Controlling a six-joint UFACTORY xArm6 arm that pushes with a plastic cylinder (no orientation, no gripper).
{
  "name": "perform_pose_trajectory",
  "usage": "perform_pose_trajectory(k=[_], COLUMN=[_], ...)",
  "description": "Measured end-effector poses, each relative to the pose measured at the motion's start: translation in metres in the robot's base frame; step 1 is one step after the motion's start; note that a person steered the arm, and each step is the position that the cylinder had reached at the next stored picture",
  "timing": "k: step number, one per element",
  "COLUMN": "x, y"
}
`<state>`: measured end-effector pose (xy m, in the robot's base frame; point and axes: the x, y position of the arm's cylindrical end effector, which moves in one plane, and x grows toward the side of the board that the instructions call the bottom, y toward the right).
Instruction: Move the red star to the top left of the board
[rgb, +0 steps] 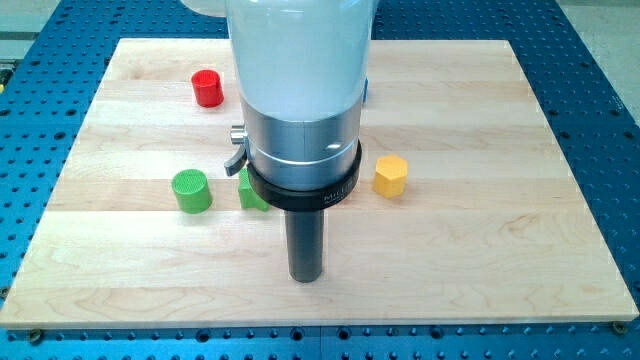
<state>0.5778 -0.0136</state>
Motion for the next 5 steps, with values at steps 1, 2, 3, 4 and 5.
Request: perform_pose_trajectory(k=[1, 2, 3, 4, 5], x=[0.0, 0.004, 0.009, 0.016, -0.004], y=[0.0, -0.001, -0.01, -0.061, -0.141])
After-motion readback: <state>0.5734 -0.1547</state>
